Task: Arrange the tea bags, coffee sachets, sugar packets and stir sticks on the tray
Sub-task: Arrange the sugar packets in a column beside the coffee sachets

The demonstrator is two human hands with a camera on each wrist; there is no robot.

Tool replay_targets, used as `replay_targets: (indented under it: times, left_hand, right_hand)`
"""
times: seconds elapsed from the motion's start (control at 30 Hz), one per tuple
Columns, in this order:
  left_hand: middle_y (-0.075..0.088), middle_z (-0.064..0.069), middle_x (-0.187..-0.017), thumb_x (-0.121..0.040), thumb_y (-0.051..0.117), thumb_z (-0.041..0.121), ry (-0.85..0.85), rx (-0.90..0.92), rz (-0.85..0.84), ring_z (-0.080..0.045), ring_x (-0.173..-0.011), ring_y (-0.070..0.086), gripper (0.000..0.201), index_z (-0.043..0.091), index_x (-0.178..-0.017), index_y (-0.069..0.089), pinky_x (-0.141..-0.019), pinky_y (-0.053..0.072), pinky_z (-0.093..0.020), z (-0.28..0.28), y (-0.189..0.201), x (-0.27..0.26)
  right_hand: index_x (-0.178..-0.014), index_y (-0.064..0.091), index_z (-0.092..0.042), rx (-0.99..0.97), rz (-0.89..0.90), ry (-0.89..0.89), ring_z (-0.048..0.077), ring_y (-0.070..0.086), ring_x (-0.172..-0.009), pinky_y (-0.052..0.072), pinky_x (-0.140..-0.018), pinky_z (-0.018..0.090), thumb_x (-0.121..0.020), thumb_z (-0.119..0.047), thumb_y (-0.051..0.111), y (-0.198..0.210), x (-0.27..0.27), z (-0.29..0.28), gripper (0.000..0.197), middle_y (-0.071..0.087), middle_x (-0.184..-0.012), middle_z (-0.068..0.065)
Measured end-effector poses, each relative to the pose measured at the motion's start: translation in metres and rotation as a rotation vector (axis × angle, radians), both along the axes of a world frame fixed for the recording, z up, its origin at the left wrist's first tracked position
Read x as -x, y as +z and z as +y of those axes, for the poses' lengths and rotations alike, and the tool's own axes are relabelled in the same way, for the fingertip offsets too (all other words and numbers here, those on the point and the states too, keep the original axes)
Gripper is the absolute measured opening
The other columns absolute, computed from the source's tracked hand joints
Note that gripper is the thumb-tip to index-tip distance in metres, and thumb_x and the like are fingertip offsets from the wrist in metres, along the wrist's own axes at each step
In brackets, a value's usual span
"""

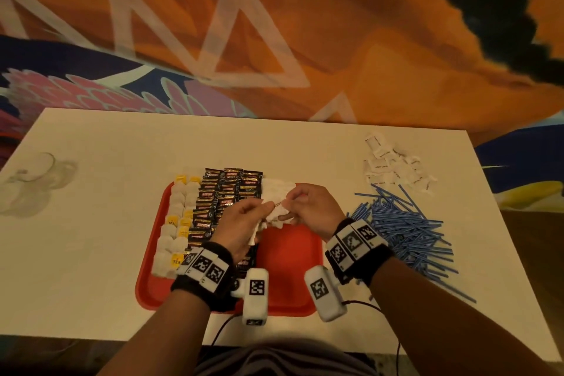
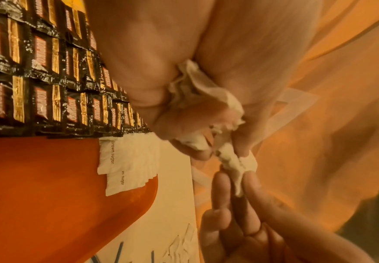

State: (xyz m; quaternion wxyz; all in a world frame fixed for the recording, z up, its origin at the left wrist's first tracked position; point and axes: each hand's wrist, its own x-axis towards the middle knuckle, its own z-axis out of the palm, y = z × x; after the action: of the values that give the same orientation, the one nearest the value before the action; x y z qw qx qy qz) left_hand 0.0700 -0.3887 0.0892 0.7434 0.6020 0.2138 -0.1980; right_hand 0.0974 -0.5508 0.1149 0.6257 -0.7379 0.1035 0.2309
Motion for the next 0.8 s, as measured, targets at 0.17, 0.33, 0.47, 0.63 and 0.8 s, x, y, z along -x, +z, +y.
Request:
replay_targets:
  times: [0.17, 0.33, 0.47, 0.63, 0.8]
  left_hand:
    - [0.062, 0.006, -0.060, -0.084, 0.074, 0.013, 0.096, -0.041, -0.113, -0.007, -0.051, 0.056, 0.017, 0.007, -0.098, 0.068, -0.046, 0.043, -0.020, -0.004, 0.002, 0.001]
    - [0.070, -0.003, -0.079, -0.084, 0.077, 0.015, -0.049, -0.218, -0.200, -0.013, -0.067, 0.064, 0.010, 0.013, -0.091, 0.072, -0.062, 0.049, -0.027, -0.002, 0.000, 0.002]
    - [0.073, -0.004, -0.088, -0.083, 0.078, 0.010, -0.059, -0.234, -0.232, -0.016, -0.077, 0.070, 0.012, 0.013, -0.092, 0.072, -0.069, 0.054, -0.028, -0.001, 0.001, 0.002]
    - [0.072, 0.001, -0.081, -0.083, 0.077, 0.010, -0.047, -0.216, -0.251, -0.009, -0.068, 0.067, 0.012, 0.010, -0.094, 0.071, -0.060, 0.050, -0.021, -0.001, 0.001, 0.002]
    - [0.059, 0.003, -0.064, -0.090, 0.070, 0.011, 0.001, -0.147, -0.231, -0.007, -0.053, 0.052, 0.004, 0.007, -0.091, 0.071, -0.052, 0.043, -0.023, -0.002, -0.001, 0.003]
  right_hand:
    - [-0.084, 0.059, -0.010, 0.129, -0.026, 0.012, 0.019, 0.068, -0.065, 0.052, -0.061, 0.030, -0.087, -0.009, 0.069, -0.004, 0.004, -0.006, 0.011, 0.068, -0.069, 0.006]
    - [-0.091, 0.062, -0.011, -0.084, 0.108, -0.022, 0.014, 0.066, -0.074, 0.054, -0.067, 0.032, -0.085, -0.011, 0.073, -0.003, 0.006, -0.008, 0.013, 0.068, -0.079, 0.001]
    - [-0.090, 0.060, -0.009, -0.269, 0.193, -0.136, 0.020, 0.067, -0.074, 0.055, -0.070, 0.036, -0.095, -0.020, 0.061, -0.003, 0.007, -0.009, 0.012, 0.069, -0.089, 0.010]
    - [-0.095, 0.058, -0.010, -0.289, 0.163, -0.122, 0.016, 0.066, -0.066, 0.052, -0.060, 0.030, -0.089, -0.013, 0.069, -0.005, 0.012, -0.013, 0.012, 0.069, -0.083, 0.007]
    - [-0.088, 0.062, -0.006, -0.134, -0.004, -0.063, 0.012, 0.058, -0.053, 0.048, -0.050, 0.022, -0.080, 0.000, 0.075, -0.014, 0.013, -0.016, 0.017, 0.066, -0.080, 0.016]
